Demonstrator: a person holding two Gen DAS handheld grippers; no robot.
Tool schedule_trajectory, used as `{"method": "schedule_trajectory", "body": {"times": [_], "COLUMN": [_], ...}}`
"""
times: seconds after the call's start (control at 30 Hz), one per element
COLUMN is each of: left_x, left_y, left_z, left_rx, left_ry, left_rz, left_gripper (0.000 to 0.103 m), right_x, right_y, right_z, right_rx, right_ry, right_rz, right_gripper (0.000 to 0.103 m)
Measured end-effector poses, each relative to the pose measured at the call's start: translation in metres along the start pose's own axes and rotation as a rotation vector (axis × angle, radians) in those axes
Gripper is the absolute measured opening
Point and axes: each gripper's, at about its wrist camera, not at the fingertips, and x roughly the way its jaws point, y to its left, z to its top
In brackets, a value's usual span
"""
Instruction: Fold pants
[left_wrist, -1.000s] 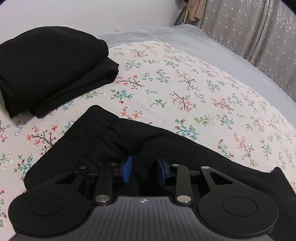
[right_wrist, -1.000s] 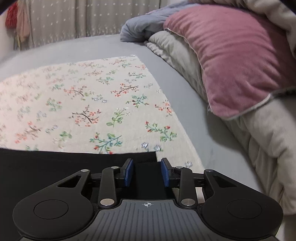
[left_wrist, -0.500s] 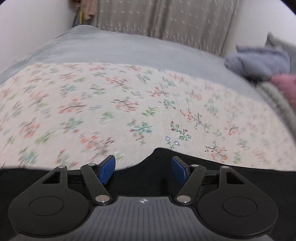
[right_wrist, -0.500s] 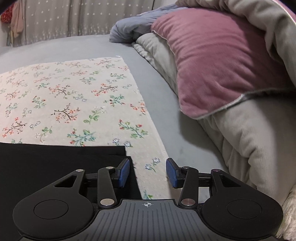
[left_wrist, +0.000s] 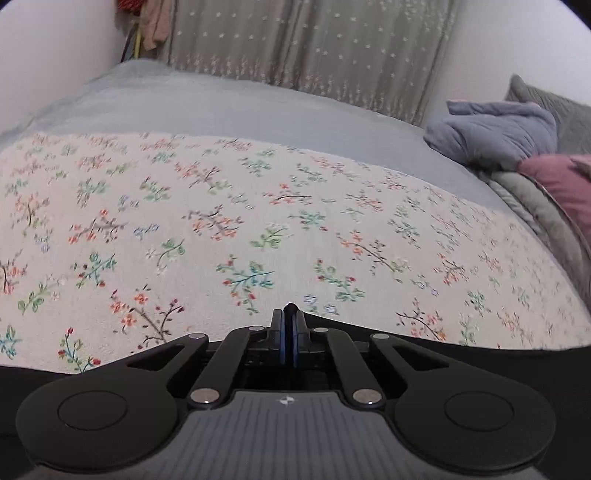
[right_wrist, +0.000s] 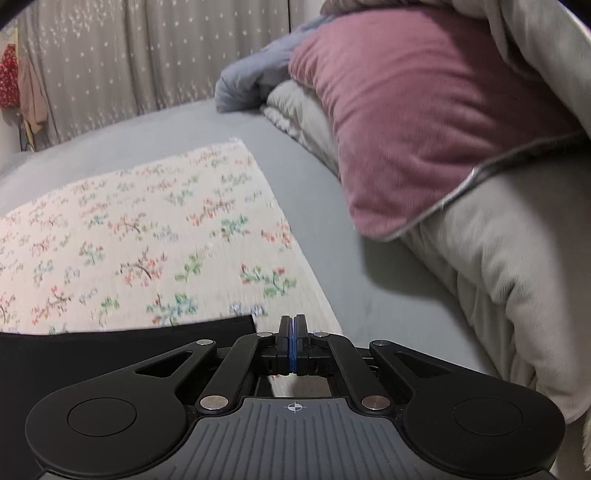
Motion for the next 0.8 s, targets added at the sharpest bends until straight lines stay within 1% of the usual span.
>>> {"method": "schedule_trajectory", "body": {"times": [0.07,0.1,0.17,0.2,0.3,0.37,0.4,0.47,0.5,0.53,0.63,0.67,0.73,0.8], "left_x": [0.008,0.014,0.024,0.026,0.030,0.032,0.033,0.032,0.026,0.021,-0.011,-0.025,-0.049,-0.068], "left_y": [-0.001,-0.006,-0.017,-0.020,-0.018,-0.013,-0.012,-0.011,-0.010,-0.009,-0.001,0.001,0.005,0.012], "left_z": [0.002,0.001,-0.001,-0.002,-0.002,-0.001,0.000,0.001,0.003,0.005,0.013,0.014,0.010,-0.004], "left_rx": [-0.017,-0.005,0.045,0.053,0.016,-0.009,-0.021,-0.041,-0.060,-0.082,-0.148,-0.161,-0.168,-0.192], "left_ry": [0.006,0.015,0.039,0.039,0.033,0.023,0.017,0.012,0.005,0.000,-0.043,-0.054,-0.059,-0.030], "left_rz": [0.003,0.019,0.062,0.074,0.071,0.074,0.081,0.109,0.126,0.132,0.083,0.081,0.105,0.135], "left_gripper": [0.006,0.006,0.007,0.007,0.009,0.010,0.013,0.024,0.040,0.048,0.051,0.052,0.058,0.058], "right_x": [0.002,0.006,0.014,0.016,0.012,0.006,0.001,-0.001,0.000,0.000,-0.002,-0.004,-0.011,-0.017], "right_y": [0.000,0.000,0.003,0.005,0.009,0.013,0.018,0.030,0.036,0.042,0.066,0.075,0.095,0.114], "right_z": [0.000,-0.001,-0.004,-0.005,-0.001,0.003,0.005,0.006,0.005,0.004,0.000,-0.002,-0.006,-0.011], "right_rx": [0.003,0.009,-0.010,-0.027,-0.042,-0.054,-0.074,-0.121,-0.142,-0.159,-0.236,-0.268,-0.339,-0.370], "right_ry": [0.001,0.011,0.051,0.057,0.044,0.022,0.009,0.007,0.012,0.021,0.055,0.057,0.057,0.078], "right_rz": [-0.014,-0.020,-0.025,-0.039,-0.082,-0.077,-0.062,-0.028,-0.014,0.002,0.070,0.083,0.110,0.168], "right_gripper": [0.001,0.011,0.011,0.011,0.011,0.011,0.011,0.011,0.011,0.011,0.011,0.011,0.011,0.011]}}
